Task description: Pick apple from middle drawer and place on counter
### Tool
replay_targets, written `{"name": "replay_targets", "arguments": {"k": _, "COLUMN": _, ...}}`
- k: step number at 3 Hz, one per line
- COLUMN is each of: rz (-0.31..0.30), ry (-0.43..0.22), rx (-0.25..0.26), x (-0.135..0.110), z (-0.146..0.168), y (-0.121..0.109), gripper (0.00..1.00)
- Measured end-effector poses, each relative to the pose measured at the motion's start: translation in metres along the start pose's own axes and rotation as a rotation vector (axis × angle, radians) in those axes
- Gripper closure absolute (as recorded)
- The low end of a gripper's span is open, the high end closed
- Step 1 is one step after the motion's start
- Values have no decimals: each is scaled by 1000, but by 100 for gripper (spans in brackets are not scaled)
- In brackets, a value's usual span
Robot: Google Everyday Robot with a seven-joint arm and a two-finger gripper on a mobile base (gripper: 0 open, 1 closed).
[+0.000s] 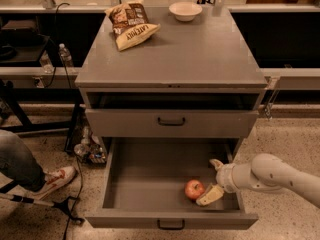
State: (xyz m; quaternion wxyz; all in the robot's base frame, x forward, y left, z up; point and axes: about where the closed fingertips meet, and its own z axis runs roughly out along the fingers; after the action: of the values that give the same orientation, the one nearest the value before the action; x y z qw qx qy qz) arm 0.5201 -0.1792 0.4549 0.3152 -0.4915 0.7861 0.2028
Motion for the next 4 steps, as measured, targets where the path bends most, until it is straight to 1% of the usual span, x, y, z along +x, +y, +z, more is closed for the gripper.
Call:
{"name": "replay_targets", "arguments": {"k": 1, "rz": 12, "ry": -31, "rx": -25, "x": 5, "z": 24, "y": -1, "gripper": 0}}
{"name": "replay_targets", "arguments": {"k": 4, "rz": 47, "ry": -76, "rx": -74, "x": 11, "z": 61, "y": 3, "gripper": 0}}
